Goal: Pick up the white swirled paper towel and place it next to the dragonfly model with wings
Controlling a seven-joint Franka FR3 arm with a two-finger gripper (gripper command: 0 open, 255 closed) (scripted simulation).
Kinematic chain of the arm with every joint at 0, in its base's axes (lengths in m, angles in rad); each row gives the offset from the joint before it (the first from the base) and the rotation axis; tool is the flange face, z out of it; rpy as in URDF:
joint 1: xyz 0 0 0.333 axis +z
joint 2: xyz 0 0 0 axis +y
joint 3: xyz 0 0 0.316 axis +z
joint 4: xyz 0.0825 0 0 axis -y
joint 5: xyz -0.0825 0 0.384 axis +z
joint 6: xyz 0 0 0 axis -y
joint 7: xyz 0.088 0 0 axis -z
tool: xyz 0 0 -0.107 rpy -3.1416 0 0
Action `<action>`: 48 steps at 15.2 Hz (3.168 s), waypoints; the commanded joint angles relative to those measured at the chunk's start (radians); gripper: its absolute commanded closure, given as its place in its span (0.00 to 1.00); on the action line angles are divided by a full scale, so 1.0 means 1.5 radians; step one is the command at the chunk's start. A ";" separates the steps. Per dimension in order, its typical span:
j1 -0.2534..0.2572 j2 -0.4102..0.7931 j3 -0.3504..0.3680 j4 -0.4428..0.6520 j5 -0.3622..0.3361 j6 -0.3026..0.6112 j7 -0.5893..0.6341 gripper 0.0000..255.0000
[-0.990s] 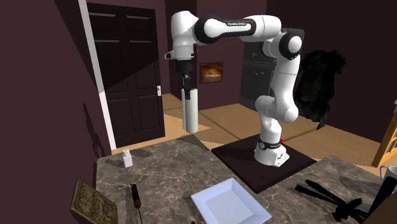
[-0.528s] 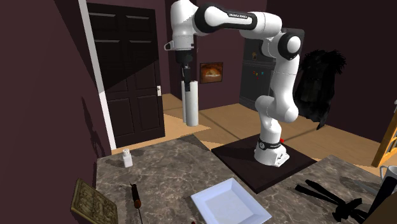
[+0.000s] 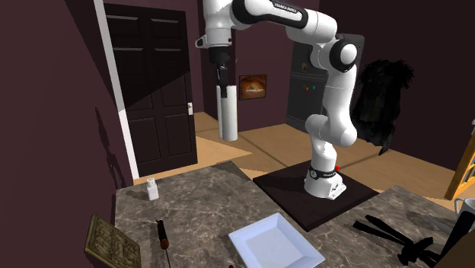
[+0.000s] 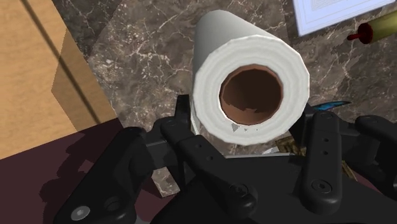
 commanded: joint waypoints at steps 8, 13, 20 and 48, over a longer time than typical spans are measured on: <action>0.040 -0.112 0.063 -0.104 0.002 -0.003 0.105 1.00; 0.064 -0.177 0.114 -0.166 0.018 -0.002 0.180 1.00; 0.097 -0.242 0.190 -0.220 0.055 -0.004 0.288 1.00; 0.181 -0.264 0.464 -0.254 0.180 0.070 0.621 1.00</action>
